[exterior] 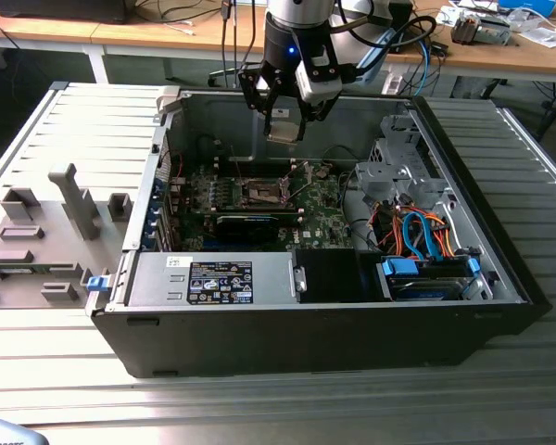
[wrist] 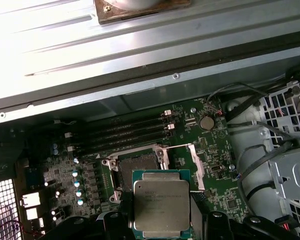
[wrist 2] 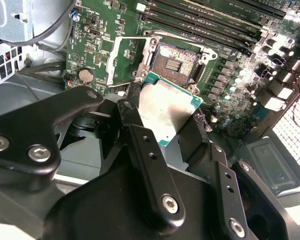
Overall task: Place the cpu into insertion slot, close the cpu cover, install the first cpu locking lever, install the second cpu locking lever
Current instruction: 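Place the cpu into insertion slot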
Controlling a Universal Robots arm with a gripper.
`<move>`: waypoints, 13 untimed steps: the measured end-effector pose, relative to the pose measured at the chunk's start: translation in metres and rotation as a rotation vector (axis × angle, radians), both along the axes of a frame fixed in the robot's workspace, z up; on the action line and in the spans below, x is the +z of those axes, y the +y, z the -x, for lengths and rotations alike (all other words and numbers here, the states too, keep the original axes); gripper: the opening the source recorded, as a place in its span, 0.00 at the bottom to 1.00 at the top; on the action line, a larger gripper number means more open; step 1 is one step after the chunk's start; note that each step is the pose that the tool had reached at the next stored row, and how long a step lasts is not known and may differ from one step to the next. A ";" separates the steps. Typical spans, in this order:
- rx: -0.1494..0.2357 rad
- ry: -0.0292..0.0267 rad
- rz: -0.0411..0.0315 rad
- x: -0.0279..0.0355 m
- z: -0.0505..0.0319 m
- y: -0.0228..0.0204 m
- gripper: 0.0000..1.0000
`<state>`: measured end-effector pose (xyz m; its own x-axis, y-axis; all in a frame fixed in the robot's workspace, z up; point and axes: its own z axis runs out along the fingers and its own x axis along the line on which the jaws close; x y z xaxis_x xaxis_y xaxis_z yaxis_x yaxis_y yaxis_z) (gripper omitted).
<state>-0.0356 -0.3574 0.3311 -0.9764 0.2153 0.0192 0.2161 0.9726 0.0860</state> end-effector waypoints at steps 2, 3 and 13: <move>-0.002 0.0000 0.0000 0.0000 0.0000 0.0000 0.54; -0.003 0.0000 0.0000 0.0000 0.0000 0.0000 0.54; -0.024 0.0000 0.0000 0.0000 0.0000 0.0000 0.54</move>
